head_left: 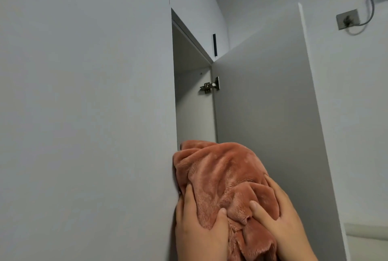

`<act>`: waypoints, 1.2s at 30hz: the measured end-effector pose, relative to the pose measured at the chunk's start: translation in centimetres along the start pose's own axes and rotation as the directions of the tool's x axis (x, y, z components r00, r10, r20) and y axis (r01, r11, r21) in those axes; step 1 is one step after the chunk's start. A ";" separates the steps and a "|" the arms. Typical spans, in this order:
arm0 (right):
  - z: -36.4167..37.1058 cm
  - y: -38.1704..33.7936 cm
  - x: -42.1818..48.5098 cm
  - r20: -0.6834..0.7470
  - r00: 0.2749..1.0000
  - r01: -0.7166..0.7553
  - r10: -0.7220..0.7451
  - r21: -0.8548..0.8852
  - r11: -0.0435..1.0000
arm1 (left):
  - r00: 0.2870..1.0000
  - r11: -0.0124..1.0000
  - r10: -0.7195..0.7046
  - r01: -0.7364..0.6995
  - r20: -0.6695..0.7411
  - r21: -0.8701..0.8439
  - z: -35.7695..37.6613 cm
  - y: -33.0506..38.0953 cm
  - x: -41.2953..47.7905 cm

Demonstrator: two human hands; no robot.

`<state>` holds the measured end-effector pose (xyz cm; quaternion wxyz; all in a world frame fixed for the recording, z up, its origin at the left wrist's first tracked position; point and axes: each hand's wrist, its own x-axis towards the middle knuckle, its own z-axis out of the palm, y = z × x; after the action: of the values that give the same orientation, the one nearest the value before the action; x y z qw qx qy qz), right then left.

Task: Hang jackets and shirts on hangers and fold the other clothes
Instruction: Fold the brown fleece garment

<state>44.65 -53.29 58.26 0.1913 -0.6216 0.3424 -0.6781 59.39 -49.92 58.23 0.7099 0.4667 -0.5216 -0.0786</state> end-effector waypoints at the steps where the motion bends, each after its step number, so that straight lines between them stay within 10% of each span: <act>1: -0.1 0.6 0.5 0.004 1.000 -0.002 0.002 0.014 1.000 | 1.000 1.000 -0.007 0.007 -0.003 0.017 0.5 -0.1 0.1; 11: 3.4 8.3 10.8 0.080 0.995 0.046 -0.056 0.130 0.990 | 0.990 0.995 -0.028 0.042 -0.139 0.095 7.2 -4.7 6.8; 22: 12.5 16.6 21.9 0.530 0.836 -0.099 -0.142 0.400 0.911 | 0.914 0.911 -0.200 0.306 -0.354 0.276 9.8 -11.9 16.1; 29: 19.4 23.2 21.7 0.523 0.826 -0.379 0.209 0.241 0.894 | 0.766 0.733 -0.453 0.611 -0.456 0.299 10.1 -16.4 16.7; 33: 19.2 22.5 21.8 0.347 0.935 -0.064 0.071 -0.030 0.997 | 0.692 0.658 -0.518 0.698 -0.503 0.283 9.4 -17.5 17.9; 36: 18.6 21.9 21.1 0.567 0.823 0.121 -0.032 -0.120 0.985 | 0.790 0.585 -0.365 0.607 -0.493 0.538 9.5 -16.1 17.8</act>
<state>55.89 -87.13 57.74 0.2088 -0.8197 0.2956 -0.4440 65.62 -75.00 58.30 0.5177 0.8224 -0.2361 0.0003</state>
